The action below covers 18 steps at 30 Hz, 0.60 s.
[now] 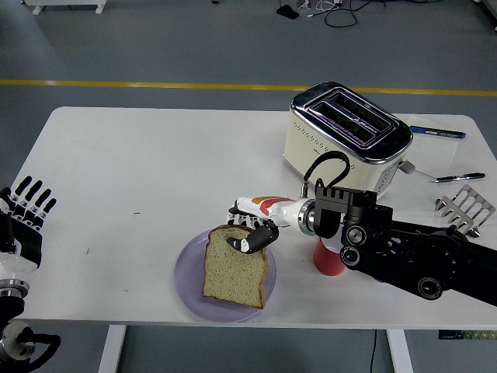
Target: Push plate across desktop,pick up the break from the machine,place the break in the plate
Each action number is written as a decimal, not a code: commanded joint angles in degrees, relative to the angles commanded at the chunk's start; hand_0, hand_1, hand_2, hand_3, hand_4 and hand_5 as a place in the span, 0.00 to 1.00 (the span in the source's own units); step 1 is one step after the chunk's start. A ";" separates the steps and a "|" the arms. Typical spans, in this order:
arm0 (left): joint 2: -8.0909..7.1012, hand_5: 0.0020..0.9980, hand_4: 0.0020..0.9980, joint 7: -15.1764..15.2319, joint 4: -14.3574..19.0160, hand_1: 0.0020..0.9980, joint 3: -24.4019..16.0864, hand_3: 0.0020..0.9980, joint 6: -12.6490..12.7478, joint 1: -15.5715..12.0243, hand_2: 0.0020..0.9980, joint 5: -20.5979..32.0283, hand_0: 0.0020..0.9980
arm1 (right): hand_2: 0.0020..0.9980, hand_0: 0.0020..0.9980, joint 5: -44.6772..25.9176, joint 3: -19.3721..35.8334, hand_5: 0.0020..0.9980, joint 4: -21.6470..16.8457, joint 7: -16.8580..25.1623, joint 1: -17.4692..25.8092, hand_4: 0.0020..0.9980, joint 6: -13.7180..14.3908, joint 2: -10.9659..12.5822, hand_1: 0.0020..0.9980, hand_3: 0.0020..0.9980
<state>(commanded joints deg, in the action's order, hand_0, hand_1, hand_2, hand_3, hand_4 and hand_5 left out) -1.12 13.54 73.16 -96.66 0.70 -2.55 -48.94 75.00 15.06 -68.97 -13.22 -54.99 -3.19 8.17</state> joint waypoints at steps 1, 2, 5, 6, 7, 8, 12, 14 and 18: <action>0.01 1.00 0.51 0.01 -0.02 0.81 0.07 0.80 0.01 0.02 0.85 0.01 0.80 | 0.29 0.12 -0.58 -0.07 0.14 0.71 0.35 -0.04 0.26 0.30 -0.42 0.15 0.34; 0.01 1.00 0.51 0.01 -0.04 0.81 0.17 0.80 0.01 0.01 0.85 0.02 0.80 | 0.29 0.12 -1.08 -0.10 0.14 1.53 0.92 -0.09 0.26 0.56 -0.94 0.15 0.34; 0.00 1.00 0.51 0.02 -0.09 0.81 0.43 0.80 0.02 -0.08 0.85 0.04 0.80 | 0.36 0.27 -2.25 -0.12 0.13 4.16 2.87 -0.24 0.28 1.41 -2.42 0.27 0.40; 0.00 1.00 0.51 0.05 -0.10 0.81 0.49 0.80 0.05 -0.13 0.85 0.06 0.80 | 0.36 0.27 -2.97 -0.21 0.13 5.16 3.54 -0.21 0.28 1.63 -2.97 0.27 0.40; 0.00 1.00 0.51 0.06 -0.11 0.81 0.52 0.80 0.06 -0.16 0.85 0.06 0.80 | 0.36 0.27 -3.29 -0.25 0.13 5.64 3.83 -0.20 0.28 1.72 -3.20 0.27 0.40; 0.00 1.00 0.51 0.08 -0.12 0.81 0.53 0.80 0.07 -0.16 0.85 0.07 0.80 | 0.36 0.27 -3.64 -0.38 0.13 6.30 4.17 -0.09 0.28 1.67 -3.50 0.27 0.40; 0.02 1.00 0.51 0.21 -0.16 0.81 0.41 0.80 0.18 -0.13 0.85 0.10 0.80 | 0.41 0.33 -4.50 -1.36 0.13 9.04 5.22 0.52 0.28 0.80 -4.42 0.35 0.45; 0.04 1.00 0.51 0.29 -0.19 0.81 0.29 0.80 0.26 -0.13 0.85 0.13 0.80 | 0.41 0.33 -4.55 -1.85 0.13 10.44 5.67 0.72 0.28 0.60 -4.83 0.35 0.45; 0.03 1.00 0.51 0.39 -0.20 0.81 0.25 0.80 0.35 -0.11 0.85 0.19 0.80 | 0.45 0.35 -4.77 -2.53 0.15 12.85 6.97 0.87 0.28 0.66 -5.56 0.40 0.48</action>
<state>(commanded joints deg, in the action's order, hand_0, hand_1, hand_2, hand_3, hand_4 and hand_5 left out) -1.09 13.93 72.96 -96.41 1.05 -2.66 -48.75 70.23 12.53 -56.12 -6.25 -54.12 -2.52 2.61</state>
